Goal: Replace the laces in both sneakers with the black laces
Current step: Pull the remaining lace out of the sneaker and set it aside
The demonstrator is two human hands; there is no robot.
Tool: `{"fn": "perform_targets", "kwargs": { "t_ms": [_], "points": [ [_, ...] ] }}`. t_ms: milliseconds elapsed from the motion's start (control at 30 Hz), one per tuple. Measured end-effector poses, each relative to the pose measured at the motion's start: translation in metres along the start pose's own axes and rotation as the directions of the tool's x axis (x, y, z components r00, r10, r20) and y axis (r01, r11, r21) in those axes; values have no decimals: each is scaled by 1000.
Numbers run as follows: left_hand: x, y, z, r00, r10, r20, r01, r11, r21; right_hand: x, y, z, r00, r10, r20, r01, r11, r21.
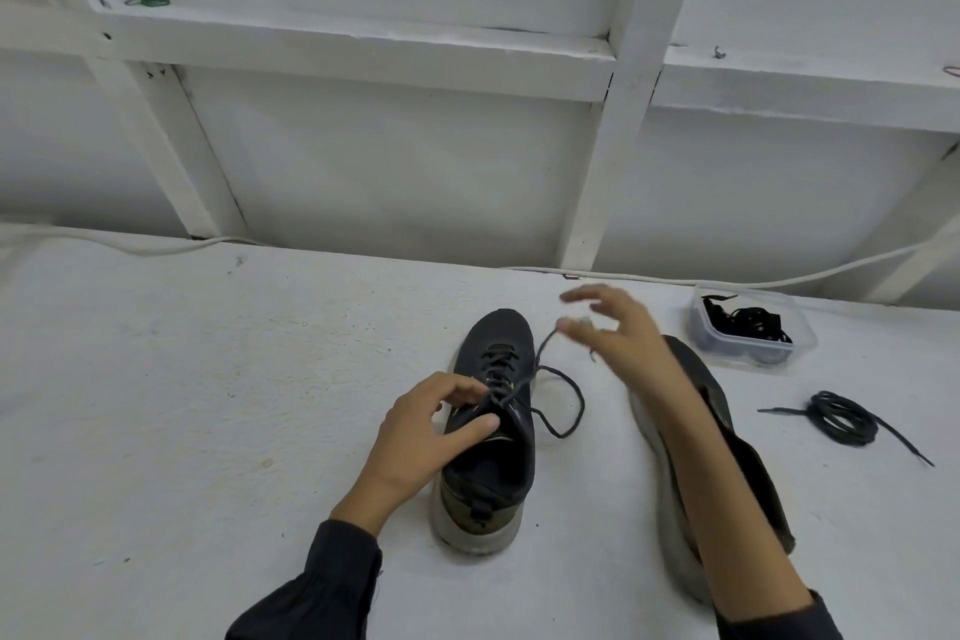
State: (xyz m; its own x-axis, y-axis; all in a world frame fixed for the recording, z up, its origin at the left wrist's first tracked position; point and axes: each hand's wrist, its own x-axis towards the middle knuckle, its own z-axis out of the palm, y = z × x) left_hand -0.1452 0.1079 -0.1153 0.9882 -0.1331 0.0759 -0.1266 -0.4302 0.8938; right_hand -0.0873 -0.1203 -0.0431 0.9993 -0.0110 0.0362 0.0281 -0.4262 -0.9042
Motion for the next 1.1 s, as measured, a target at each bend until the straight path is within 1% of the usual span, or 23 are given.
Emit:
{"fn": "perform_targets", "kwargs": {
  "t_ms": [67, 133, 167, 200, 300, 367, 433, 500, 567, 667, 767, 833, 867, 933, 967, 1033, 1100],
  "points": [
    [2, 0, 2, 999, 3, -35, -3, 1000, 18, -13, -1, 12, 988, -8, 154, 22, 996, -89],
    [2, -1, 3, 998, 24, -49, -22, 998, 51, -26, -3, 24, 946, 20, 322, 37, 985, -168],
    [2, 0, 3, 998, 37, -54, -34, 997, 66, -32, -4, 30, 930, 34, 367, 51, 974, -220],
    [2, 1, 4, 997, 49, -63, -44, 996, 81, -38, -3, 37, 928, 37, 371, 73, 958, -278],
    [2, 5, 8, 991, 84, -102, -68, 986, 151, -51, 2, 53, 968, -44, 247, 149, 892, -426],
    [2, 6, 11, 984, 101, -143, -74, 980, 182, -58, 5, 60, 977, -124, 176, 192, 873, -448],
    [1, 4, 13, 974, 109, -198, -78, 984, 160, -62, 10, 62, 979, -165, 122, 201, 891, -408],
    [-1, 2, 14, 959, 111, -260, -79, 988, 132, -66, 17, 63, 984, -161, 75, 177, 928, -328],
    [-2, 1, 16, 948, 123, -294, -86, 987, 135, -68, 22, 64, 985, -166, 42, 171, 942, -289],
    [-2, 0, 16, 947, 134, -292, -93, 984, 149, -72, 28, 69, 974, -228, -13, 213, 928, -305],
    [0, -1, 14, 958, 156, -240, -110, 974, 197, -74, 27, 74, 959, -274, -79, 235, 916, -324],
    [1, -1, 14, 958, 184, -219, -132, 963, 234, -71, 26, 75, 966, -242, -92, 212, 942, -260],
    [2, 0, 14, 956, 195, -220, -139, 960, 244, -69, 25, 76, 974, -213, -79, 195, 963, -186],
    [4, 0, 14, 952, 206, -226, -148, 957, 250, -66, 20, 74, 993, -120, -23, 121, 992, 23],
    [4, -1, 14, 950, 210, -229, -149, 955, 256, -65, 17, 72, 999, -46, 16, 44, 990, 132],
    [4, -2, 15, 947, 215, -237, -146, 949, 278, -62, 13, 67, 990, 83, 112, -114, 945, 307],
    [4, -3, 15, 946, 219, -239, -143, 944, 298, -60, 10, 62, 974, 127, 189, -197, 885, 422]
  ]
}}
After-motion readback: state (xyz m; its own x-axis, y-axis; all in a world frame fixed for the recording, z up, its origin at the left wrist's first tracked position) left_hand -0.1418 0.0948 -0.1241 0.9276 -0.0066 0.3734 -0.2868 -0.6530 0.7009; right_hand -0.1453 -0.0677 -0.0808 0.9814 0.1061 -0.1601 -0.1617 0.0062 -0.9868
